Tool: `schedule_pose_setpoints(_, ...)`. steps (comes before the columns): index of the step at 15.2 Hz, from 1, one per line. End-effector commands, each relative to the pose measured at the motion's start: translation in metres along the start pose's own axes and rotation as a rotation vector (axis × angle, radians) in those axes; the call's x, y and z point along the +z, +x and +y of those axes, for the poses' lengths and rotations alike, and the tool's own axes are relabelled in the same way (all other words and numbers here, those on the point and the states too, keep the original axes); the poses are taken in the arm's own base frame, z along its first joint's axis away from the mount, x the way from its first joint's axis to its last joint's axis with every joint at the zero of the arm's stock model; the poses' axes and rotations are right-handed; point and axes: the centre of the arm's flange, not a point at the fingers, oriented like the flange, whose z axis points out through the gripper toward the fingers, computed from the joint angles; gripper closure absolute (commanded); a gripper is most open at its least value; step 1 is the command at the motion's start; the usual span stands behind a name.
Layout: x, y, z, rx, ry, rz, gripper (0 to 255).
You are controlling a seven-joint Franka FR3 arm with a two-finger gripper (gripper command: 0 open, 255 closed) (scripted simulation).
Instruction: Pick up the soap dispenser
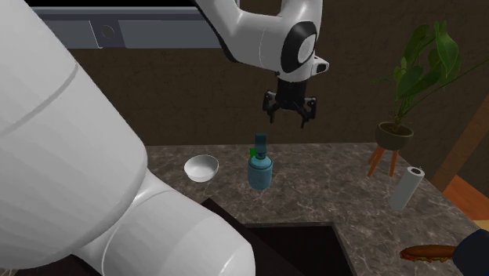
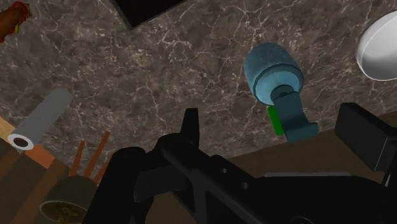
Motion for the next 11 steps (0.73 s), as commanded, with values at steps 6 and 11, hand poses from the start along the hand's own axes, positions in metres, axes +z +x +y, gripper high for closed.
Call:
schedule_pose_setpoints(6, 0.081, 0.033, -0.024, -0.127, 0.022, 0.025, 0)
schedule_pose_setpoints(11, 0.136, 0.057, -0.045, -0.217, 0.039, 0.042, 0)
